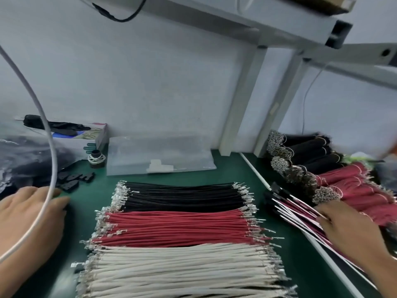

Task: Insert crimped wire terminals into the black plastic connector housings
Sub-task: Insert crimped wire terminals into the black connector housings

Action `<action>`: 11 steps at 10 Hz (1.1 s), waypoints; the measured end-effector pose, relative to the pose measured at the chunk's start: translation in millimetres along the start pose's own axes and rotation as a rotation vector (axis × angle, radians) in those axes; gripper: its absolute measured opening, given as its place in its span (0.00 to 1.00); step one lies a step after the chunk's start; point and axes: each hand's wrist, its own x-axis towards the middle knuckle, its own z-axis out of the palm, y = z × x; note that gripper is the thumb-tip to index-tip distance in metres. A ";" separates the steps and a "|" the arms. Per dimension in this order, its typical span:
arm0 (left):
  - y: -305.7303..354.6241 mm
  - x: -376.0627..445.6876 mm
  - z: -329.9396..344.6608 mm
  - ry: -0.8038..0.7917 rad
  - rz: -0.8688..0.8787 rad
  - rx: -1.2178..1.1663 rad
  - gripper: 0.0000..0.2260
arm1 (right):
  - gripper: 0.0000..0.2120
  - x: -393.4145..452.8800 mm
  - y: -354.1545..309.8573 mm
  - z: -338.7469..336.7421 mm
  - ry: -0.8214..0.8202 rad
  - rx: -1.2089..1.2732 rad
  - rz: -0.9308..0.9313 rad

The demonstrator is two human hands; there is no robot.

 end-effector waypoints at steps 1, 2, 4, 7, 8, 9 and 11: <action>13.6 29.7 -20.7 0.156 -0.103 -0.145 0.17 | 0.10 -3.1 -4.4 -1.8 -0.023 0.030 0.013; 44.7 44.2 -55.2 0.108 -0.245 -0.248 0.21 | 0.13 -1.5 -7.9 -9.3 -0.048 0.075 0.056; 170.6 93.2 -128.2 0.071 -0.227 -0.329 0.23 | 0.06 4.3 -73.7 -31.0 0.275 0.467 -0.114; 200.2 94.7 -158.0 0.056 -0.288 -0.333 0.13 | 0.07 33.6 -294.2 -40.7 -0.144 0.817 -0.532; 200.4 92.8 -162.6 0.041 -0.261 -0.312 0.13 | 0.11 38.9 -329.1 -26.6 -0.252 0.716 -0.593; 200.2 92.3 -162.8 0.042 -0.222 -0.314 0.12 | 0.06 44.9 -337.7 -19.5 -0.278 0.720 -0.552; 204.6 92.5 -164.8 0.041 -0.304 -0.339 0.19 | 0.05 47.1 -335.5 -17.0 -0.136 0.665 -0.615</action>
